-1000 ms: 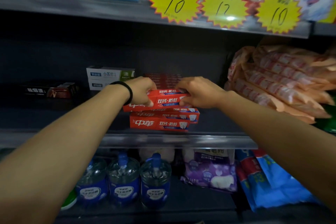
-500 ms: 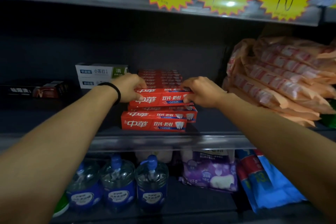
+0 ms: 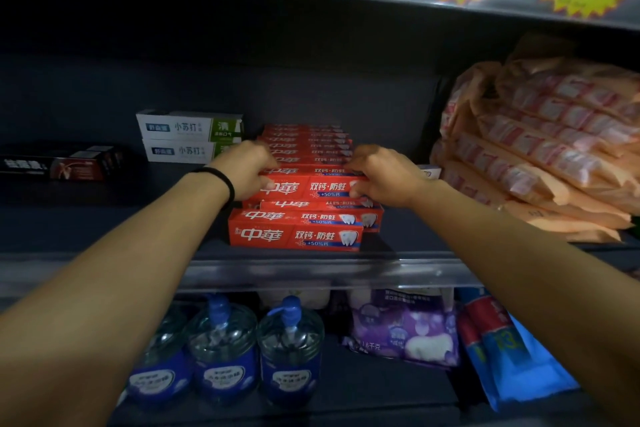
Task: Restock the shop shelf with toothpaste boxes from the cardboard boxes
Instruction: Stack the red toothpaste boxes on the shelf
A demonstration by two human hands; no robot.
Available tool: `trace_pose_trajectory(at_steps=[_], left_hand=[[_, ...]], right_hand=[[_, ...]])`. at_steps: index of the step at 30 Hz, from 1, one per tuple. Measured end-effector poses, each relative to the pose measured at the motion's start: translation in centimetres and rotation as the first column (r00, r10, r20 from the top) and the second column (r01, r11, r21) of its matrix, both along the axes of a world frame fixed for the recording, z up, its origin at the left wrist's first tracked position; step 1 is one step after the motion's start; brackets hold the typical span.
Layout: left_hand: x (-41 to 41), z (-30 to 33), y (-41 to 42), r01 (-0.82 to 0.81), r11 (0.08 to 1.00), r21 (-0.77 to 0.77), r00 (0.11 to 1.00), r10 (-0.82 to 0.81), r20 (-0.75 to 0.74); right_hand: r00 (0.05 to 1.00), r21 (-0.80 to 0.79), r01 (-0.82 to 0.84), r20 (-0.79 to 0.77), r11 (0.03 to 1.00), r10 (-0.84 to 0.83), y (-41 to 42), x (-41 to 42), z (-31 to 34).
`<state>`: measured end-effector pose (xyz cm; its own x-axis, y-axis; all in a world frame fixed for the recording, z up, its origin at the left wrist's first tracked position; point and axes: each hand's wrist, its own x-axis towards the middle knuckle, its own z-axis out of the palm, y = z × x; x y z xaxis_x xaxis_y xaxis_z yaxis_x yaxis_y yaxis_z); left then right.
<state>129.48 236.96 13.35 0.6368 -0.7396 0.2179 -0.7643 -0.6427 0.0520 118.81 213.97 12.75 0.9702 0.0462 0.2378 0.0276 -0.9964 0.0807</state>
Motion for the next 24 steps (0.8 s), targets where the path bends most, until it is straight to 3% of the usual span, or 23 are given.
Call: trace_pose_trajectory(at_steps=[16, 24], left_hand=[[1.1, -1.0, -0.6, -0.028, 0.998, -0.063, 0.997, 0.032, 0.069], [0.5, -0.9, -0.8, -0.049, 0.998, -0.025, 0.995, 0.051, 0.085]], right_hand=[[0.997, -0.074, 0.044, 0.059, 0.996, -0.04, -0.1, 0.7, -0.3], [0.998, -0.096, 0.039, 0.06, 0.995, -0.033, 0.1, 0.5, -0.2]])
